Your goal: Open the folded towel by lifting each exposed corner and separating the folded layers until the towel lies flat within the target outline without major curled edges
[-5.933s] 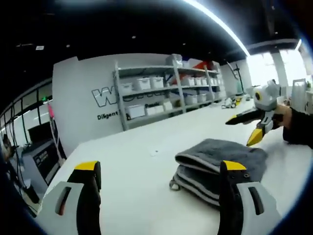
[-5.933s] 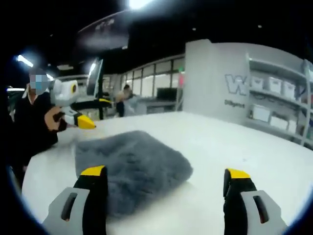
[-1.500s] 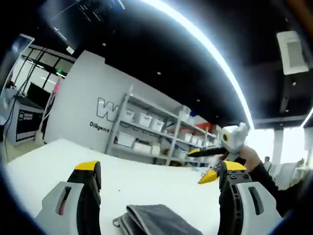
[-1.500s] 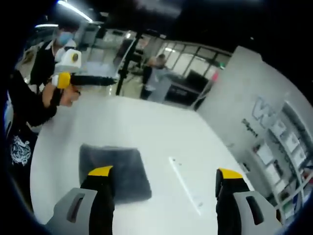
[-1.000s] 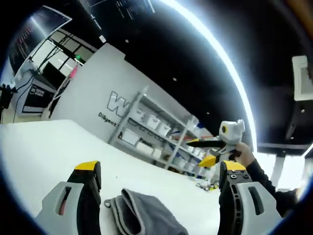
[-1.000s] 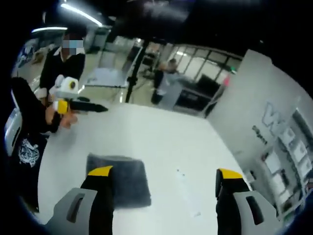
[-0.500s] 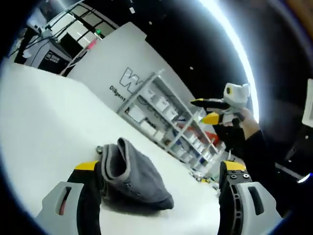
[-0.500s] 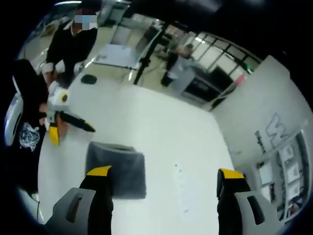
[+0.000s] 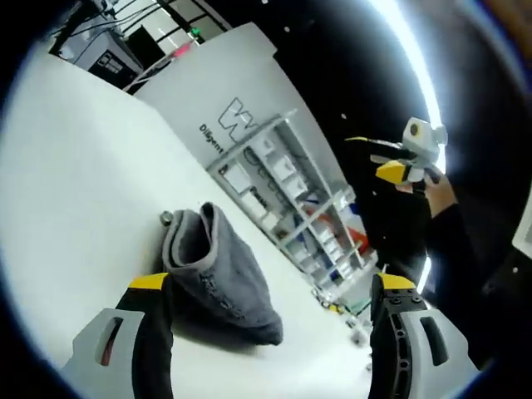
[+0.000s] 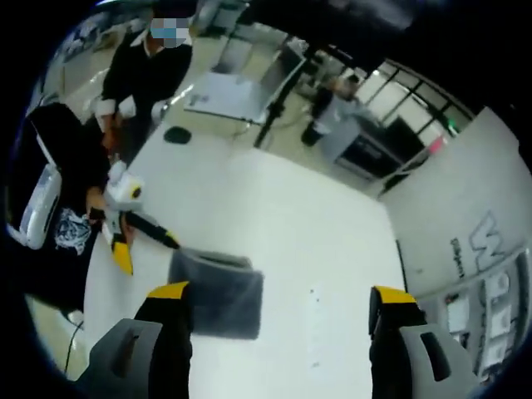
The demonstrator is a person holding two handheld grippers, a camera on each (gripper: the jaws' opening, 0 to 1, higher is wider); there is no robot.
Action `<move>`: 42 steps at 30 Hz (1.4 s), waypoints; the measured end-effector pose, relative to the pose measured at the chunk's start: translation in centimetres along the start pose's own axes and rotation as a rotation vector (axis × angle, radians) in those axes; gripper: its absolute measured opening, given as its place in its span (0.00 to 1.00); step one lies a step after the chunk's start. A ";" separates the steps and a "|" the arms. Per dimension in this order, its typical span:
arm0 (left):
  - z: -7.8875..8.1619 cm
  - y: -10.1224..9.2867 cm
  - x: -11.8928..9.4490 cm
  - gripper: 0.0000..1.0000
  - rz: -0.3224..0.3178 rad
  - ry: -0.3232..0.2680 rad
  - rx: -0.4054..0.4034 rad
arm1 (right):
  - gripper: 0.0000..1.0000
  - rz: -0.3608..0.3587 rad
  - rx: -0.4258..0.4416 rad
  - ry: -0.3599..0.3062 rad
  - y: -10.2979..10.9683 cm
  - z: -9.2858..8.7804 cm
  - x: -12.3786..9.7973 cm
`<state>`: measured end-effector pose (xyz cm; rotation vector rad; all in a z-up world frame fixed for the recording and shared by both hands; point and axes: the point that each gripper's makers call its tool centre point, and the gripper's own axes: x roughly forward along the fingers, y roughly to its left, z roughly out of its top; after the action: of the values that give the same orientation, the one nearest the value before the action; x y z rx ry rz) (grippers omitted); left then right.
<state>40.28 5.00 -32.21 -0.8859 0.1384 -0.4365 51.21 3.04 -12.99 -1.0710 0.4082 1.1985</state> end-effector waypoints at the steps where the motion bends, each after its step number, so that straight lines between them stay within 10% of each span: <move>1: -0.3 -0.3 0.2 0.98 -0.005 0.006 0.004 | 0.87 -0.003 -0.004 0.006 -0.1 0.3 -0.2; 13: -0.6 1.6 1.2 0.88 0.052 0.006 -0.046 | 0.85 0.111 -0.020 0.026 2.7 4.2 -0.4; 31: -0.7 5.4 2.5 0.41 0.184 -0.031 -0.099 | 0.80 0.175 0.011 0.167 2.4 -0.4 7.0; 42: -0.7 4.9 2.9 0.42 0.163 -0.048 -0.060 | 0.73 0.251 0.038 0.214 3.6 -3.1 10.4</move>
<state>44.20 6.02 -36.28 -0.9353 0.1792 -0.2603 52.63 6.02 -23.94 -1.1434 0.7458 1.2942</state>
